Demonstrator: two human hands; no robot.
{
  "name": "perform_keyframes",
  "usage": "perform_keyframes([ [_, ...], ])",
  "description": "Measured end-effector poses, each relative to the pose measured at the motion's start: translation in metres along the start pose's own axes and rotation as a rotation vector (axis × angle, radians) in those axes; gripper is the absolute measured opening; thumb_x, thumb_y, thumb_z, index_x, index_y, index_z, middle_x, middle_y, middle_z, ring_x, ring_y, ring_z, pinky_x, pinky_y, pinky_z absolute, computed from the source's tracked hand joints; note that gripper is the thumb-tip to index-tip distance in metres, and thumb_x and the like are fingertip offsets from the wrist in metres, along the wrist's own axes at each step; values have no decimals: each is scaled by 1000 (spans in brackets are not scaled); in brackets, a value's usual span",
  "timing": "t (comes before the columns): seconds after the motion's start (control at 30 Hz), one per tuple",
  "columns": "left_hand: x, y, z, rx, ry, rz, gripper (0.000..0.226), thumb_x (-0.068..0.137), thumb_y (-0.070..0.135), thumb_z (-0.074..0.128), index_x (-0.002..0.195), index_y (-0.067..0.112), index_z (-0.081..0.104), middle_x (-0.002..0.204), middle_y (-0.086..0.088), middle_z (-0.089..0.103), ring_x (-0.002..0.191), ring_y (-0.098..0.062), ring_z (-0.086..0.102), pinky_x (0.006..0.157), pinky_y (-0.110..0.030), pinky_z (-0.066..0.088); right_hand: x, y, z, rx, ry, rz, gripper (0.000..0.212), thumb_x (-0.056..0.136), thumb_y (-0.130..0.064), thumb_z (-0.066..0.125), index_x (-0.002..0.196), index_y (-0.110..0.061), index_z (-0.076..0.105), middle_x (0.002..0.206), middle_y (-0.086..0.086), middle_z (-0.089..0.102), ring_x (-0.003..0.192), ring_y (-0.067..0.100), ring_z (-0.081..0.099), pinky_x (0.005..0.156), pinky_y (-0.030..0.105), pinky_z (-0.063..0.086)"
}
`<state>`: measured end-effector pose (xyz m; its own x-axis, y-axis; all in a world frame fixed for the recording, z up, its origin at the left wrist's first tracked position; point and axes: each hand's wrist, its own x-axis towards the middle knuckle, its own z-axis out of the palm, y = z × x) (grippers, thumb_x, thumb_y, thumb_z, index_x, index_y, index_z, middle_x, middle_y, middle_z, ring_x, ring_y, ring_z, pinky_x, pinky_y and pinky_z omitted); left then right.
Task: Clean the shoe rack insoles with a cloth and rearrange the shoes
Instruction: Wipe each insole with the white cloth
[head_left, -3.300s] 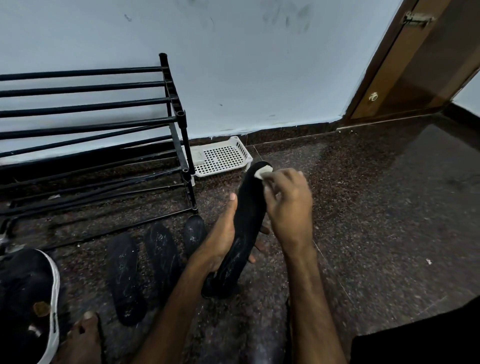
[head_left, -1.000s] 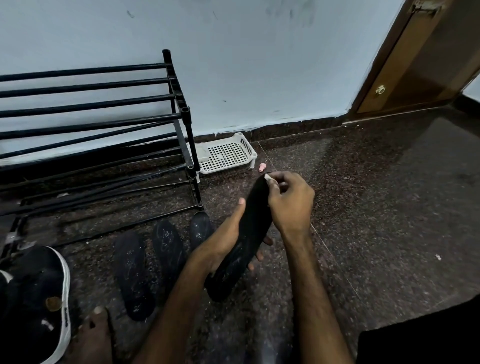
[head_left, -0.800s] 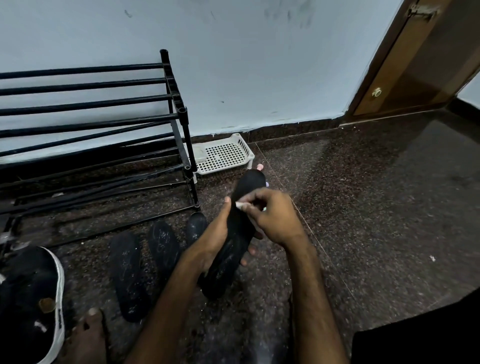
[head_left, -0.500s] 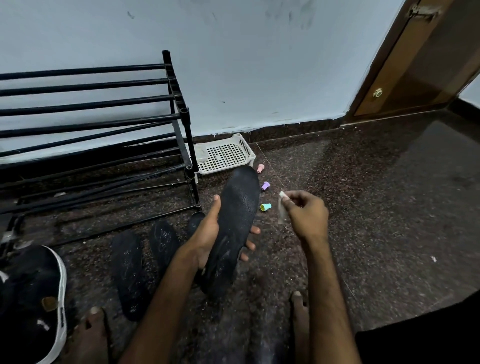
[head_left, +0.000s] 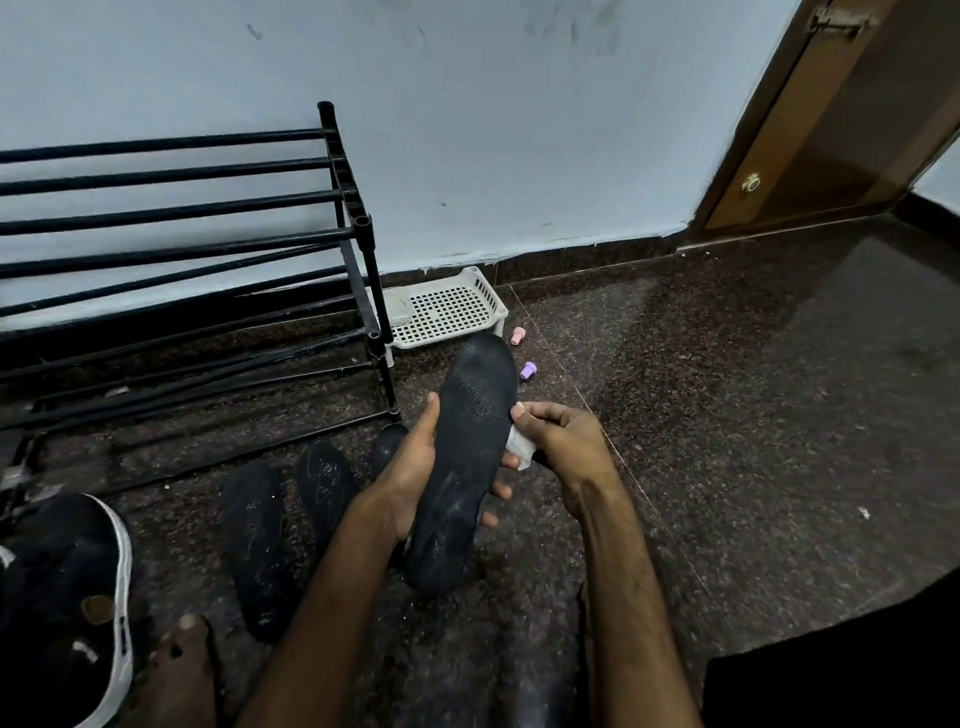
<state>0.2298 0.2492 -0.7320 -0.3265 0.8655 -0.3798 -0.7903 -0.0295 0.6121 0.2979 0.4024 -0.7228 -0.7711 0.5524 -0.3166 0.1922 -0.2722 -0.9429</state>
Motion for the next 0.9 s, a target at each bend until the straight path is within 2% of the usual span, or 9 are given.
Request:
perform_keyframes([
  [0.13,0,-5,5,46,12,30,91,90,77,19,117,7,70,103,-23,67,69,-32,66,58,-46,59,5,-7,0,46,83,-43,13,89,-3,67,95,9,66,76,17,69,56,18,63,50,26,51],
  [0.3,2,-13,15,3,27,55,85,95,71,22,118,3,67,94,-21,65,68,-27,63,60,-40,58,17,-15,-6,-13,236,-142,15,88,-5,70,99,4,71,88,16,73,75,20,69,67,27,59],
  [0.4,5,-11,18,-53,66,121,81,97,68,23,113,4,70,92,-18,65,67,-25,61,53,-32,53,18,-11,-7,-172,343,-237,18,85,-16,76,102,-10,74,92,2,75,87,15,72,79,33,60],
  [0.47,8,-9,17,-90,127,181,79,97,66,24,111,5,71,94,-17,66,67,-25,62,51,-30,52,11,-13,-2,-245,380,-332,19,83,-22,78,101,-17,74,90,-4,75,85,12,71,77,32,60],
  [0.6,16,-7,12,-98,249,275,79,95,69,27,119,4,66,97,-17,67,73,-26,63,52,-32,53,-8,-25,13,-348,261,-497,13,85,-19,76,98,-17,72,89,-7,73,79,4,68,67,17,55],
  [0.7,19,-7,15,-76,311,313,77,97,68,21,104,13,75,96,-14,71,74,-24,66,57,-33,53,-17,-27,20,-515,74,-576,8,87,-13,72,94,-17,72,85,-9,72,73,-1,65,65,15,52],
  [0.8,20,-6,17,-59,326,308,77,99,64,16,97,16,76,99,-10,75,79,-20,71,73,-34,51,-19,-20,20,-660,-43,-568,17,83,-5,73,94,-17,73,87,-12,72,74,-5,62,73,11,49],
  [0.83,19,-6,17,-52,332,300,77,99,64,16,100,15,75,100,-10,75,79,-20,72,73,-34,51,-20,-19,19,-662,-59,-555,18,82,-4,73,94,-17,73,87,-12,72,75,-5,63,74,11,49],
  [0.9,18,-6,16,-56,339,297,77,98,66,16,107,11,71,102,-14,73,77,-23,70,64,-36,54,-20,-19,13,-643,-88,-530,18,81,-4,75,92,-18,73,83,-11,72,75,-3,65,71,11,50],
])
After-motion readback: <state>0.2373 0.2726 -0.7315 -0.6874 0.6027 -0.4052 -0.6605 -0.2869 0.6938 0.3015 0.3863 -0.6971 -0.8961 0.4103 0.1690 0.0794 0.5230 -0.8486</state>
